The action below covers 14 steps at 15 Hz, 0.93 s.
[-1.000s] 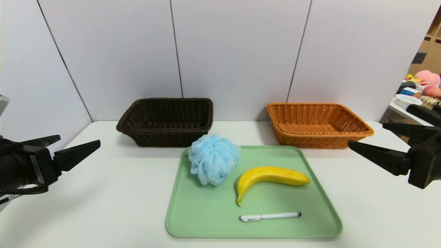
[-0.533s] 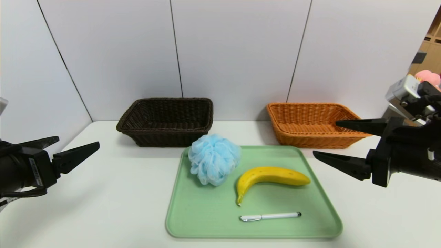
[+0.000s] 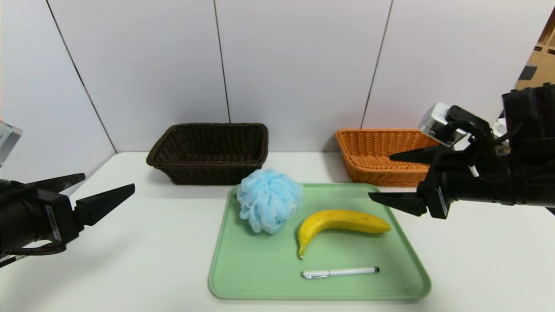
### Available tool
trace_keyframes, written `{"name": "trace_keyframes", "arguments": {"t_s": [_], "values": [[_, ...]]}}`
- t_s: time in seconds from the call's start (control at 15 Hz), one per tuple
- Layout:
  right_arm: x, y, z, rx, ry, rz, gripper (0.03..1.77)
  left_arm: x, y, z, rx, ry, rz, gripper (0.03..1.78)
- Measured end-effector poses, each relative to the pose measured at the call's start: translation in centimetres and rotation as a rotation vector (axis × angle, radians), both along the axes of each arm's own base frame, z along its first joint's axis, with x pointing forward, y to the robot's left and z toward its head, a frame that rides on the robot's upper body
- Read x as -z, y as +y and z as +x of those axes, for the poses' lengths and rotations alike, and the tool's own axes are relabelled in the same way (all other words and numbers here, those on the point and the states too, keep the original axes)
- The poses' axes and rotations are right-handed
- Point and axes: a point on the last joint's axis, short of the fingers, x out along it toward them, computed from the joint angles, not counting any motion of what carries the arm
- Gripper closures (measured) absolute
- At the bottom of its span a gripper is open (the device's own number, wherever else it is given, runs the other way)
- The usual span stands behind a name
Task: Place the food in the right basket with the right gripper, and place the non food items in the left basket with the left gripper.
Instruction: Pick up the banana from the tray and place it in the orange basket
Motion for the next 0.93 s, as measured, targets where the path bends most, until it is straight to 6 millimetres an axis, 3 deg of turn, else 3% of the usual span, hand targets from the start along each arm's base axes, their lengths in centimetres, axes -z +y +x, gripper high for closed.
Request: {"name": "trace_keyframes", "arguments": {"t_s": [0.47, 0.93], "values": [[1.5, 0.6, 2.1, -0.055, 0.031, -0.132, 0.1, 0.1, -0.6, 0.0, 0.005, 0.005, 0.01, 0.12], [-0.2, 1.5, 2.9, -0.057, 0.171, -0.295, 0.1, 0.3, -0.7, 0.0, -0.003, 0.01, 0.028, 0.12]]}}
